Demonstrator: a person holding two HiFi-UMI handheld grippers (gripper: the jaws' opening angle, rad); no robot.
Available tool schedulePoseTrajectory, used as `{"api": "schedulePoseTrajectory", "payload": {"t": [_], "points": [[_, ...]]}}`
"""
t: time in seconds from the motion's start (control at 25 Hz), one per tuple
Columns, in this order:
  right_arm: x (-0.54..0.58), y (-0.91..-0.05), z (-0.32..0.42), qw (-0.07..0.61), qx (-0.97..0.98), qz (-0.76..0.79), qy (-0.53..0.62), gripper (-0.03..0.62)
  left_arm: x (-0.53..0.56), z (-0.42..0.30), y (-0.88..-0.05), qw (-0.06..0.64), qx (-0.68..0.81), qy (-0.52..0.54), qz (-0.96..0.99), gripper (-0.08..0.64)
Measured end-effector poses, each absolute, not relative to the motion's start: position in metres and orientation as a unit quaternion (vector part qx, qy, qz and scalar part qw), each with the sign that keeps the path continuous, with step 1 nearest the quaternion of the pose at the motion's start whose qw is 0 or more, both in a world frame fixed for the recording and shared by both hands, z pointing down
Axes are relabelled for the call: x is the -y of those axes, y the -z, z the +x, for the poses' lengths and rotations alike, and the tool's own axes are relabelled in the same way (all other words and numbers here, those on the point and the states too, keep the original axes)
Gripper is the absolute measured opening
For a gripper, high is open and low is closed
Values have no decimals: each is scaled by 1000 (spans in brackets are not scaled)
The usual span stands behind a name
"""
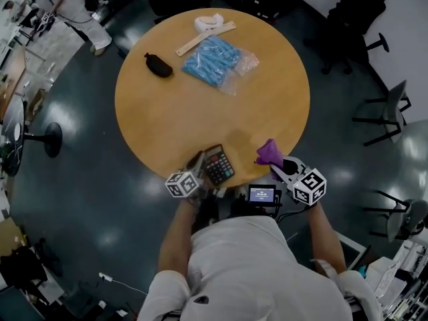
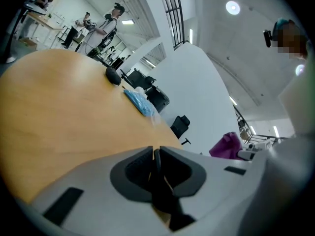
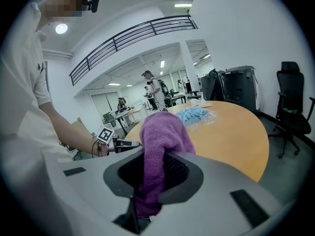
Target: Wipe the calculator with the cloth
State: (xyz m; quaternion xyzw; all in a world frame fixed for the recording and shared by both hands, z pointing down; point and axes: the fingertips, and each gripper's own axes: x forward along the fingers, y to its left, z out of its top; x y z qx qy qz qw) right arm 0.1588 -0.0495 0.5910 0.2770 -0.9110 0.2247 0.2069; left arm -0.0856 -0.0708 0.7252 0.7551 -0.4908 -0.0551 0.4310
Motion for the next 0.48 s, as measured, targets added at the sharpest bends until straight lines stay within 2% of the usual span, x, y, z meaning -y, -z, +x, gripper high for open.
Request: {"api": "schedulePoseTrajectory", "payload": {"t": [0.48], "points": [[55,-593,156,201,912,273,-231,72,80,-86,-731,443,479,54,756,51]]}}
